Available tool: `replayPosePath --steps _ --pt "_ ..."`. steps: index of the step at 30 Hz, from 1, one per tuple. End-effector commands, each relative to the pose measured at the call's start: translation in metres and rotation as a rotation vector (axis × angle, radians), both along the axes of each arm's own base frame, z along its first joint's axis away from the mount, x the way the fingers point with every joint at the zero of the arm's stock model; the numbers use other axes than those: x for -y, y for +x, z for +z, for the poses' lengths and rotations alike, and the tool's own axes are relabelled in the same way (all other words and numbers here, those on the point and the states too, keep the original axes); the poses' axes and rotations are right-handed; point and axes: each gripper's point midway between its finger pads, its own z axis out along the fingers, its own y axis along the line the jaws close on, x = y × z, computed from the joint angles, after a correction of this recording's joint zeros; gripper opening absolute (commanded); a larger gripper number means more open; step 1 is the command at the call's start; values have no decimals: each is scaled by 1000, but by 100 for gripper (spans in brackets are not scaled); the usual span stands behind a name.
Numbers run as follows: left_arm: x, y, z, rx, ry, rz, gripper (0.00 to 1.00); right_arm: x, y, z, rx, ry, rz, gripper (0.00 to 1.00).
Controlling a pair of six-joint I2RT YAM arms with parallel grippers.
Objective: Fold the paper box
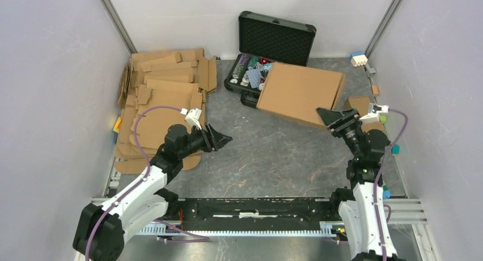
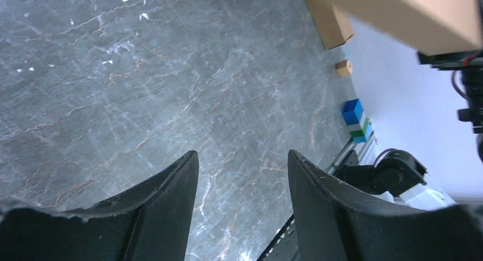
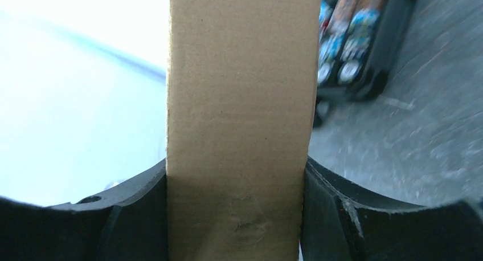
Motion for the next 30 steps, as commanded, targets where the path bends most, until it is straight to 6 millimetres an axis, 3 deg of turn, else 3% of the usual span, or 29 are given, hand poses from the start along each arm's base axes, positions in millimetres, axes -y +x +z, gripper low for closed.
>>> replayPosePath --steps 1,4,8,12,15,20,23,30 --pt "-2 2 -18 -7 76 -22 66 76 19 19 59 170 -478 45" --pt "-1 2 -22 -3 79 -32 66 115 23 19 85 214 -694 39" --pt "0 -2 -24 20 72 -46 66 144 34 22 85 216 -841 40" --pt "0 -6 -18 44 51 -54 66 144 68 41 80 93 -803 41" --pt "0 -9 -14 55 38 -60 66 160 88 32 -1 78 -872 40" --pt "0 -10 -12 60 30 -57 66 184 107 40 86 89 -969 36" --pt "2 -11 -13 52 19 -66 67 185 135 31 36 105 -952 37" --pt "6 -11 -17 29 9 -87 67 184 199 21 108 235 -868 36"
